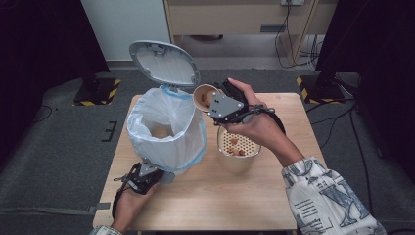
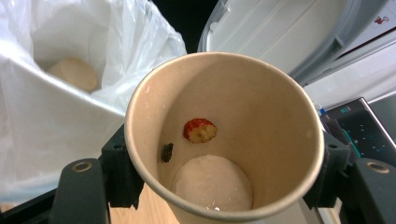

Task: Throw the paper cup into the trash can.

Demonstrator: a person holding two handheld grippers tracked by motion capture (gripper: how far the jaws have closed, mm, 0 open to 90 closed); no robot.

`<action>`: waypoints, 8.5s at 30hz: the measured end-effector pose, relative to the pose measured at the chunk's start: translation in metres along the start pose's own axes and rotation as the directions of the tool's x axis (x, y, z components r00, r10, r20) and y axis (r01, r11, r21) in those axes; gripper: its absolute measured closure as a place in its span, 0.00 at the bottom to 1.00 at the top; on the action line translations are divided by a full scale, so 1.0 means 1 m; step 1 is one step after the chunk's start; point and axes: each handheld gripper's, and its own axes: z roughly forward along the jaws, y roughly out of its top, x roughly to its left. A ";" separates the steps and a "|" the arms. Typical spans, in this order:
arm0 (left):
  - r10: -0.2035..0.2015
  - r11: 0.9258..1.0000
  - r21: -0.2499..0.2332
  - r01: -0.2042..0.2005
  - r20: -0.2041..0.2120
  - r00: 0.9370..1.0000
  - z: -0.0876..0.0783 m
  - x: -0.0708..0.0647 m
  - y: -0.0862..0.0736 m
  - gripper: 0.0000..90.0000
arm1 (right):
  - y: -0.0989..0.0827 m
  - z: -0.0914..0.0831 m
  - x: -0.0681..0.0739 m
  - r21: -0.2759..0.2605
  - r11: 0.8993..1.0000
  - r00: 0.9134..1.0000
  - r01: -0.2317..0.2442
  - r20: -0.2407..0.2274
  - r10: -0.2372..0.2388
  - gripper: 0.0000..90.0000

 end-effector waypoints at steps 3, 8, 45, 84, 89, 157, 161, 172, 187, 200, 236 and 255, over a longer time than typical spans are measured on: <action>0.000 1.000 0.000 0.000 0.000 1.000 0.000 0.000 0.000 1.00 | 0.003 0.004 -0.001 -0.008 1.000 1.000 -0.007 -0.005 0.007 0.33; 0.000 1.000 0.000 0.000 0.000 1.000 0.000 0.000 0.000 1.00 | 0.007 0.010 0.000 -0.015 1.000 1.000 -0.009 -0.013 0.009 0.33; 0.000 1.000 -0.001 0.000 0.001 1.000 0.000 0.000 0.000 1.00 | 0.030 0.037 0.007 -0.071 0.996 0.997 -0.050 -0.058 0.046 0.33; -0.003 1.000 0.000 0.003 -0.001 1.000 0.000 0.000 0.000 1.00 | 0.045 0.065 0.017 -0.116 0.986 0.987 -0.122 -0.117 0.109 0.33; -0.004 1.000 0.000 0.004 0.000 1.000 0.000 0.000 0.000 1.00 | 0.046 0.069 0.018 -0.121 0.983 0.984 -0.138 -0.127 0.123 0.32; -0.002 1.000 -0.002 0.002 0.000 1.000 0.000 0.000 0.000 1.00 | 0.032 0.080 0.014 0.019 0.893 0.874 -0.449 -0.196 0.444 0.12; -0.003 1.000 -0.003 0.003 0.000 1.000 0.000 0.000 0.000 1.00 | 0.026 0.075 0.011 0.020 0.891 0.874 -0.453 -0.187 0.448 0.12; -0.002 1.000 -0.002 0.002 -0.001 1.000 0.000 0.000 0.000 1.00 | 0.011 0.062 0.005 0.023 0.880 0.866 -0.475 -0.162 0.472 0.12; -0.002 1.000 -0.003 0.002 -0.001 1.000 0.000 0.000 0.000 1.00 | -0.004 0.051 -0.001 0.028 0.868 0.858 -0.495 -0.140 0.494 0.11; 0.001 1.000 -0.001 -0.001 -0.001 1.000 0.000 0.000 0.000 1.00 | -0.017 0.042 -0.006 0.030 0.859 0.852 -0.511 -0.114 0.511 0.11; 0.004 1.000 0.002 -0.004 -0.001 1.000 0.000 0.001 0.000 1.00 | -0.077 0.013 -0.011 0.097 0.818 0.820 -0.567 -0.025 0.571 0.09; 0.004 1.000 0.002 -0.004 -0.002 1.000 0.000 0.000 0.000 1.00 | -0.115 -0.006 -0.008 0.129 0.786 0.794 -0.605 0.026 0.607 0.09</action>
